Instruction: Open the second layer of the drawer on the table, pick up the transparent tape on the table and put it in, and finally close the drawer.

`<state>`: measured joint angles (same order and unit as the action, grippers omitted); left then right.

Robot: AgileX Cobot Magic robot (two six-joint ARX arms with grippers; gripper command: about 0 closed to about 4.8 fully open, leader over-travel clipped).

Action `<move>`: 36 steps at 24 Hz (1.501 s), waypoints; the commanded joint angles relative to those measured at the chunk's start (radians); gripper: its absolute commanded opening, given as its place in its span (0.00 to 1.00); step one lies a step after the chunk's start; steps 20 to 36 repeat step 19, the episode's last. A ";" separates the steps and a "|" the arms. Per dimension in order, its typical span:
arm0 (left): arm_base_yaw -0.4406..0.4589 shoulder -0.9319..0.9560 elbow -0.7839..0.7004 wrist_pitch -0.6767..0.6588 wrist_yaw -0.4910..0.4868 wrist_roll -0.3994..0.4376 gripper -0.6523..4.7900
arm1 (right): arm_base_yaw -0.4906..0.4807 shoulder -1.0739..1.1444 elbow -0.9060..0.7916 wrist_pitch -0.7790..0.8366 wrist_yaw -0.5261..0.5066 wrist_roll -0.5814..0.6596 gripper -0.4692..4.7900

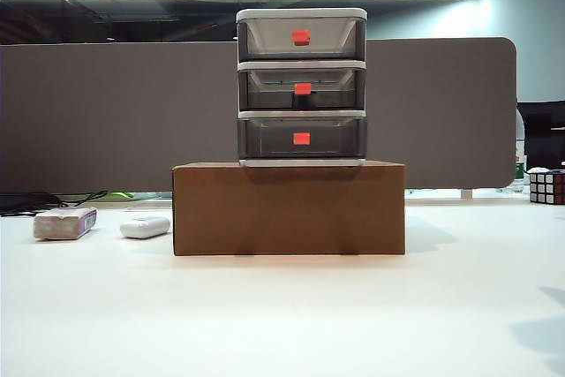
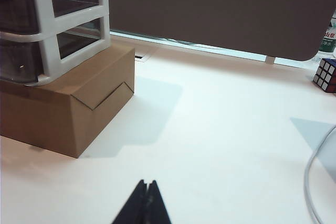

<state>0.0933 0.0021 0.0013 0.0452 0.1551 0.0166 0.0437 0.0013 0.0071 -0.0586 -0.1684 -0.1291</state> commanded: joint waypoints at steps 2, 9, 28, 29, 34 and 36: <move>0.002 0.000 0.006 0.019 0.007 -0.060 0.11 | 0.002 -0.002 -0.006 0.029 -0.006 -0.002 0.08; 0.002 0.000 0.006 0.016 0.006 -0.058 0.11 | 0.002 -0.002 -0.006 0.107 0.089 -0.002 0.08; 0.002 0.000 0.006 0.016 0.006 -0.058 0.11 | 0.002 -0.002 -0.006 0.099 0.081 -0.002 0.08; 0.002 0.000 0.006 0.016 0.006 -0.058 0.11 | 0.002 -0.002 -0.006 0.099 0.081 -0.002 0.08; 0.002 0.000 0.006 0.016 0.006 -0.058 0.11 | 0.002 -0.002 -0.006 0.099 0.081 -0.002 0.08; 0.002 0.000 0.006 0.016 0.006 -0.058 0.11 | 0.002 -0.002 -0.006 0.099 0.081 -0.002 0.08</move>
